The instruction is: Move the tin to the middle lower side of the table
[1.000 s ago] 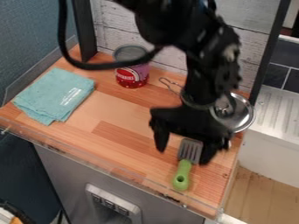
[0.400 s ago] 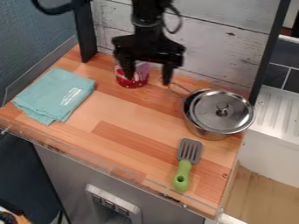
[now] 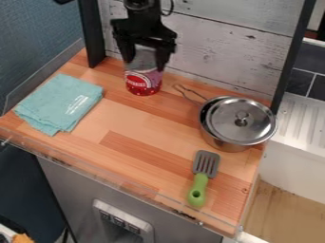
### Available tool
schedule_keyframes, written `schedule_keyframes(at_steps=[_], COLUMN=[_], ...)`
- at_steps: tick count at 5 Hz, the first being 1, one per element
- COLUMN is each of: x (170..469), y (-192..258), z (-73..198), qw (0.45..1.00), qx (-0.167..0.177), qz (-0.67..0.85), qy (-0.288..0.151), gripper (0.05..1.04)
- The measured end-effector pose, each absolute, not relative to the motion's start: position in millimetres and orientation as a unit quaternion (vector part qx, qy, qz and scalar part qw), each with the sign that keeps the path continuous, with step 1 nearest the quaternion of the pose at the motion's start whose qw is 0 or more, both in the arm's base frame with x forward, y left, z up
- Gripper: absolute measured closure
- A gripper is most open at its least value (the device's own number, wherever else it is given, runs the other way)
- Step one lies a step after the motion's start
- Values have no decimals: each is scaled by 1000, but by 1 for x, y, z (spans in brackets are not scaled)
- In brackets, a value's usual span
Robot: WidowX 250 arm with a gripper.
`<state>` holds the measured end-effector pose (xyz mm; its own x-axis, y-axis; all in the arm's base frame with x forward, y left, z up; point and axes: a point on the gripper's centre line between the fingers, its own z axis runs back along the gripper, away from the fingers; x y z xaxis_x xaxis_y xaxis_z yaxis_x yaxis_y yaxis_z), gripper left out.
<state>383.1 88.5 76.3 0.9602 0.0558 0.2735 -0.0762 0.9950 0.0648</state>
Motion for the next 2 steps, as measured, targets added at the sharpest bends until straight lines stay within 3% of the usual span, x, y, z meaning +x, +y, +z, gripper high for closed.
schedule_keyframes(at_steps=[2], x=[414], y=[104], z=[74], qw=[985], qx=[38], qz=[-2], qy=[-169], gripper=[84])
